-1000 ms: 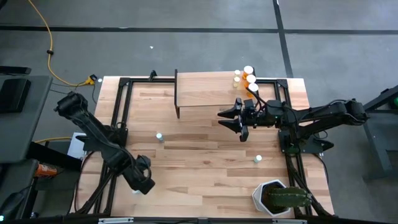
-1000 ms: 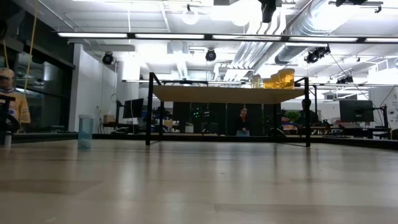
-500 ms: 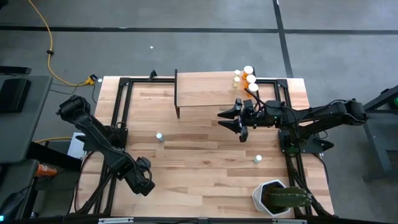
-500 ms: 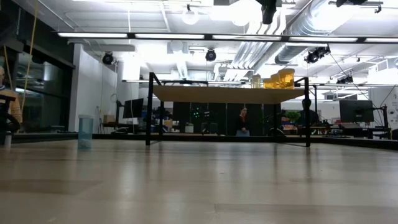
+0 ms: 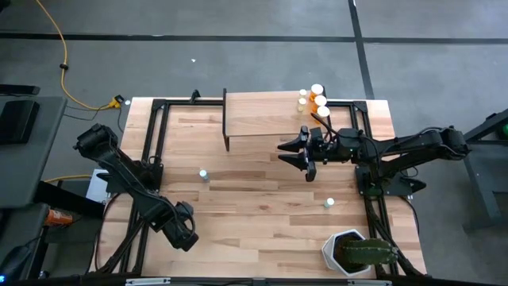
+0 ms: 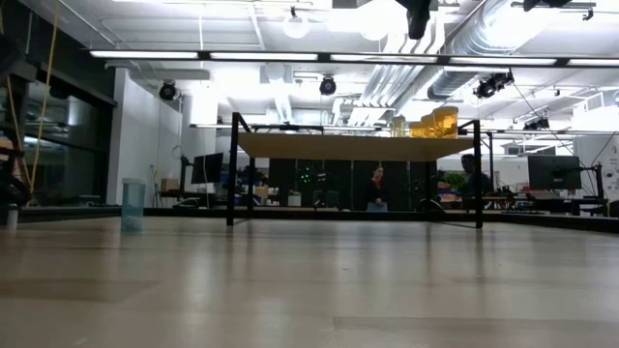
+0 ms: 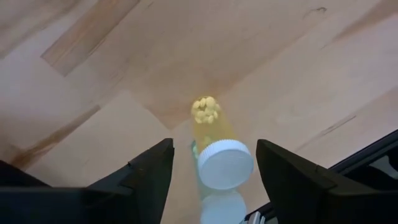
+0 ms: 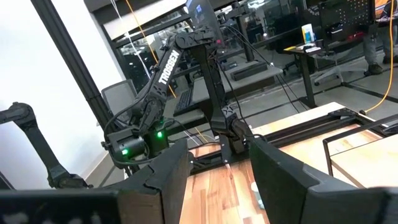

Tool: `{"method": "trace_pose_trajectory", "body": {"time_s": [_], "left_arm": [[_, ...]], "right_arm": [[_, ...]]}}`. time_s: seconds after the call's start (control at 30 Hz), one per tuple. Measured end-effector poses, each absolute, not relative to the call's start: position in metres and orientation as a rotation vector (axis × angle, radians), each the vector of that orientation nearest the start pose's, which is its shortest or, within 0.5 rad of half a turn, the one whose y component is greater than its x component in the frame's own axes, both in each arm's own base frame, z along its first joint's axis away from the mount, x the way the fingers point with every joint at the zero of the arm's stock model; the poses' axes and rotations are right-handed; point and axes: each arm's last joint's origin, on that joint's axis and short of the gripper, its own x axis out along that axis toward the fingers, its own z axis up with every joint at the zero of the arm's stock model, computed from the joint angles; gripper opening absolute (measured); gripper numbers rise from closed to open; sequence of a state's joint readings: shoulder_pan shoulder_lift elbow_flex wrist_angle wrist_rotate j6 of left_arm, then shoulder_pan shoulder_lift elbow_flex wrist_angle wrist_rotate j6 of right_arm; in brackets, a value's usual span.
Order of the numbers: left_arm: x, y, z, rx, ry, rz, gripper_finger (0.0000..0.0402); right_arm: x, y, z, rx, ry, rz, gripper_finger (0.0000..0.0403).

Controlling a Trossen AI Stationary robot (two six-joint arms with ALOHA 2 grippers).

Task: Pick and place medicine bottles onto shelf by color
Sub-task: Put the yellow pill bottle on the shelf aligned with the yellow pill bottle

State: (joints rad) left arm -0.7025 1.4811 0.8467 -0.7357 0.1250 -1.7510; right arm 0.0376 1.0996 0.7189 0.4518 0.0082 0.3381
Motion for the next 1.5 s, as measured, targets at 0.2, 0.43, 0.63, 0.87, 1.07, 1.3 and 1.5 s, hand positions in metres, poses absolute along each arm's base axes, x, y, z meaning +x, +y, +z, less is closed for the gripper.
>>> {"method": "trace_pose_trajectory", "body": {"time_s": [0.2, 0.43, 0.63, 0.87, 1.07, 1.3, 1.5], "left_arm": [[0.187, -0.163, 0.175, -0.993, 1.466, 0.611, 0.0197], [0.187, -0.163, 0.175, -0.987, 1.467, 0.604, 0.0175], [0.187, -0.163, 0.177, -0.982, 1.462, 0.587, 0.0164], [0.186, -0.152, 0.196, -1.011, 1.391, 0.527, 0.0155], [0.183, -0.14, 0.211, -1.004, 1.348, 0.463, 0.0144], [0.179, -0.142, 0.211, -0.963, 1.324, 0.472, 0.0143], [0.174, -0.148, 0.211, -0.934, 1.299, 0.467, 0.0166]], "right_arm": [[0.246, 0.009, 0.31, 0.337, -0.065, 0.041, 0.0165], [0.246, 0.009, 0.309, 0.337, -0.053, 0.039, 0.0165], [0.246, 0.009, 0.307, 0.34, -0.035, 0.036, 0.0165], [0.246, 0.009, 0.307, 0.34, -0.035, 0.036, 0.0165], [0.246, 0.009, 0.307, 0.34, -0.035, 0.036, 0.0165], [0.246, 0.009, 0.307, 0.34, -0.034, 0.036, 0.0165], [0.246, 0.009, 0.305, 0.34, -0.016, 0.032, 0.0165]]}}
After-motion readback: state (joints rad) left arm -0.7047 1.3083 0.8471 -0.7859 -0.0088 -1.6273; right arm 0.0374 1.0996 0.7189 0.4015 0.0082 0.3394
